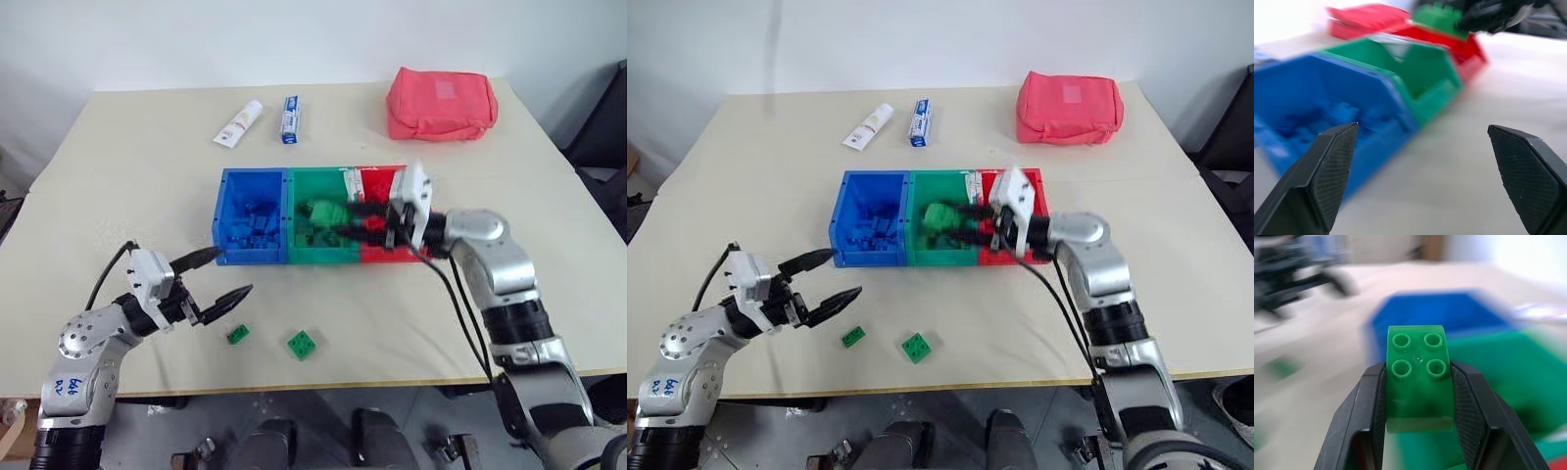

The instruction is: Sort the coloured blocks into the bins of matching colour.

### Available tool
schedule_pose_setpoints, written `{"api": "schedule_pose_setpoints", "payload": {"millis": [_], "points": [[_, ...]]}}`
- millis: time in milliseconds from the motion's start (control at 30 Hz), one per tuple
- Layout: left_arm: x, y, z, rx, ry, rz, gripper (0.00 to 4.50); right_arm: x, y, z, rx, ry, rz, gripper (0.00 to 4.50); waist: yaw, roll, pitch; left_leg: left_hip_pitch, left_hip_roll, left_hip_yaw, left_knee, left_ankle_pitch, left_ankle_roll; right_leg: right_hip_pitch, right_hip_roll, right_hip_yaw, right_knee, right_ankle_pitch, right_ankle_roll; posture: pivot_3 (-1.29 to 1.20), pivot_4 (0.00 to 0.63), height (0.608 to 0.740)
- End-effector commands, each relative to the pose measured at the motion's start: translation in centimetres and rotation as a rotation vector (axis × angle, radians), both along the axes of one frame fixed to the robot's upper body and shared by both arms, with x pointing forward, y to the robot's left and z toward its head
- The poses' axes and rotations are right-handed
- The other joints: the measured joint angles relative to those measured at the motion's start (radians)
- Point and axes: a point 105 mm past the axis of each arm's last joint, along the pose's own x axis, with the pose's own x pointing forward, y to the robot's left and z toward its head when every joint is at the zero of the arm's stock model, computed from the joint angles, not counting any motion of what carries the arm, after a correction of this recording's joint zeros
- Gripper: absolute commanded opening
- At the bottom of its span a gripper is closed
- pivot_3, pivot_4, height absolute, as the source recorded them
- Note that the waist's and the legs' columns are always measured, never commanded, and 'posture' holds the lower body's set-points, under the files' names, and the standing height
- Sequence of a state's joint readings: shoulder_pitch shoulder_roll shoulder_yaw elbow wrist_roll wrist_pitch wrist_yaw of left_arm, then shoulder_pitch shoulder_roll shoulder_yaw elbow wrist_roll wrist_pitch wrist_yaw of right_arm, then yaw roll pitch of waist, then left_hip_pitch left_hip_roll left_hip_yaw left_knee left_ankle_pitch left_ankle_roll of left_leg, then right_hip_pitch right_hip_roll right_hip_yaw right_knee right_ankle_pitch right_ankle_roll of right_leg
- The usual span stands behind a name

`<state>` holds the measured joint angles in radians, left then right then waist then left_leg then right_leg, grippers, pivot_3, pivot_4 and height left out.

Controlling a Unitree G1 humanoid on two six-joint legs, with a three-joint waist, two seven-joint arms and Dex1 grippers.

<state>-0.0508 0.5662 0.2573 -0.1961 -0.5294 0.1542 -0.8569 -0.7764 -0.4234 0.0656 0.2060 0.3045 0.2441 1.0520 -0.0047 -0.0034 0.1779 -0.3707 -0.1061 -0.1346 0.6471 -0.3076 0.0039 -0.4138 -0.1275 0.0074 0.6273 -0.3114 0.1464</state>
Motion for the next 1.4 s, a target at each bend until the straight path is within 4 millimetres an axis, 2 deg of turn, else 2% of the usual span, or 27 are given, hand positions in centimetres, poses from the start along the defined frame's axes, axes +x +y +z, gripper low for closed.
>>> {"api": "schedule_pose_setpoints", "payload": {"millis": [33, 167, 300, 367, 400, 500, 600, 733, 833, 900, 967, 1033, 1167, 1233, 1333, 1400], "points": [[-0.3, -0.2, 0.6, -0.011, -0.012, -0.008, 4.5, 1.6, 0.0, 0.8, 0.042, -0.027, -0.078, 1.82, -0.001, 0.0, 0.0, 0.0, 0.0, 0.0, 0.0, 0.0, 0.0, 0.0, 0.0, 0.0, 0.0, 0.0, 0.0, 0.0, 0.15, 0.74], [-0.3, -0.1, 0.2, 0.012, -0.001, -0.008, 4.5, 1.8, 0.3, 1.4, 0.052, -0.049, -0.078, 3.12, 0.0, 0.0, 0.0, -0.001, -0.001, 0.0, 0.0, -0.001, 0.001, -0.001, 0.0, 0.0, -0.001, 0.0, 0.0, 0.0, 0.15, 0.74], [0.0, 0.3, 0.2, 0.024, -0.008, 0.002, 4.5, 0.7, -0.3, 1.3, 0.036, -0.053, -0.036, 4.42, 0.0, 0.0, 0.0, -0.001, -0.002, 0.0, 0.0, -0.001, 0.002, 0.0, 0.0, 0.0, -0.001, 0.0, 0.0, 0.0, 0.15, 0.74], [0.2, 0.9, 0.1, 0.051, -0.014, -0.005, 4.5, -1.8, -1.6, 0.6, 0.02, -0.031, 0.072, 4.47, 0.005, 0.0, 0.0, -0.001, -0.001, 0.0, 0.001, -0.001, 0.002, 0.0, 0.0, 0.0, -0.001, 0.0, 0.0, 0.0, 0.15, 0.74], [0.0, 1.2, -0.3, 0.092, -0.003, -0.034, 4.5, -3.4, -2.7, -0.2, -0.004, -0.018, 0.132, 4.47, 0.009, 0.0, 0.0, -0.002, -0.001, -0.001, 0.0, -0.001, 0.002, 0.0, 0.0, -0.001, -0.001, 0.0, 0.0, 0.0, 0.15, 0.74], [-0.5, 2.1, -1.4, 0.209, 0.037, -0.107, 4.5, -6.6, -5.2, -2.8, -0.128, -0.019, 0.205, 4.47, 0.016, 0.0, 0.0, -0.002, -0.002, -0.003, 0.0, -0.001, 0.002, 0.001, 0.0, -0.003, -0.003, 0.0, 0.0, 0.0, 0.15, 0.74], [-1.2, 3.2, -2.5, 0.345, 0.061, -0.179, 4.5, -9.0, -8.0, -5.6, -0.297, 0.0, 0.234, 4.47, 0.013, 0.0, 0.0, -0.002, -0.003, 0.0, 0.0, -0.002, 0.005, 0.001, 0.0, -0.002, -0.005, 0.0, 0.0, 0.0, 0.15, 0.74], [-1.7, 4.1, -2.5, 0.44, 0.059, -0.267, 4.5, -10.7, -10.1, -5.8, -0.254, 0.042, 0.187, 4.47, 0.001, 0.0, 0.0, -0.001, 0.0, 0.004, 0.001, -0.003, 0.005, 0.002, -0.002, -0.001, -0.005, 0.001, 0.001, 0.0, 0.15, 0.74], [-2.4, 2.5, -2.1, 0.51, 0.013, -0.402, 4.5, -11.9, -10.7, -6.2, -0.244, 0.106, 0.184, 4.47, 0.004, 0.0, 0.0, 0.001, 0.001, 0.006, 0.001, -0.002, 0.004, 0.002, -0.003, -0.001, -0.004, 0.001, 0.001, 0.0, 0.15, 0.74], [-3.4, 0.6, -1.8, 0.567, -0.006, -0.538, 4.5, -12.5, -10.6, -6.4, -0.225, 0.139, 0.175, 4.47, 0.005, 0.0, 0.0, 0.001, 0.002, 0.006, 0.001, -0.002, 0.004, 0.002, -0.003, -0.001, -0.004, 0.001, 0.001, 0.0, 0.15, 0.74], [-4.4, -0.9, -2.1, 0.623, 0.015, -0.663, 4.5, -13.0, -10.3, -6.4, -0.215, 0.14, 0.176, 4.47, 0.007, 0.0, 0.0, 0.0, 0.001, 0.006, 0.001, -0.003, 0.005, 0.002, -0.004, -0.001, -0.005, 0.001, 0.001, 0.0, 0.15, 0.74], [-4.5, -2.2, -3.0, 0.676, 0.035, -0.721, 4.5, -13.4, -9.8, -6.3, -0.196, 0.146, 0.182, 4.47, 0.007, 0.0, 0.0, 0.0, 0.001, 0.006, 0.001, -0.003, 0.005, 0.002, -0.004, -0.001, -0.005, 0.001, 0.002, 0.0, 0.15, 0.74], [-3.7, -6.8, -4.1, 0.627, 0.035, -0.762, 4.5, -14.2, -8.7, -6.3, -0.204, 0.152, 0.21, 4.47, 0.014, 0.0, 0.0, 0.0, 0.0, 0.006, 0.002, -0.003, 0.006, 0.003, -0.002, -0.001, -0.005, 0.002, 0.002, 0.0, 0.15, 0.74], [-3.1, -8.3, -4.8, 0.615, 0.022, -0.749, 4.5, -14.4, -8.2, -6.4, -0.211, 0.149, 0.221, 4.47, 0.015, 0.0, 0.0, 0.0, -0.001, 0.007, 0.002, -0.003, 0.006, 0.003, -0.001, -0.001, -0.005, 0.002, 0.003, 0.0, 0.15, 0.74], [-3.1, -9.3, -5.7, 0.615, 0.047, -0.773, 4.5, -14.7, -7.5, -6.5, -0.212, 0.161, 0.232, 4.47, 0.015, -0.001, 0.001, 0.0, 0.0, 0.007, 0.002, -0.003, 0.006, 0.002, -0.001, -0.001, -0.005, 0.002, 0.003, 0.0, 0.15, 0.74], [-2.4, -9.5, -6.8, 0.703, 0.028, -0.76, 4.5, -14.9, -7.2, -6.5, -0.203, 0.195, 0.231, 4.47, 0.018, -0.001, 0.001, 0.0, 0.0, 0.007, 0.002, -0.003, 0.006, 0.002, -0.001, -0.001, -0.005, 0.002, 0.003, 0.0, 0.15, 0.74]]}}
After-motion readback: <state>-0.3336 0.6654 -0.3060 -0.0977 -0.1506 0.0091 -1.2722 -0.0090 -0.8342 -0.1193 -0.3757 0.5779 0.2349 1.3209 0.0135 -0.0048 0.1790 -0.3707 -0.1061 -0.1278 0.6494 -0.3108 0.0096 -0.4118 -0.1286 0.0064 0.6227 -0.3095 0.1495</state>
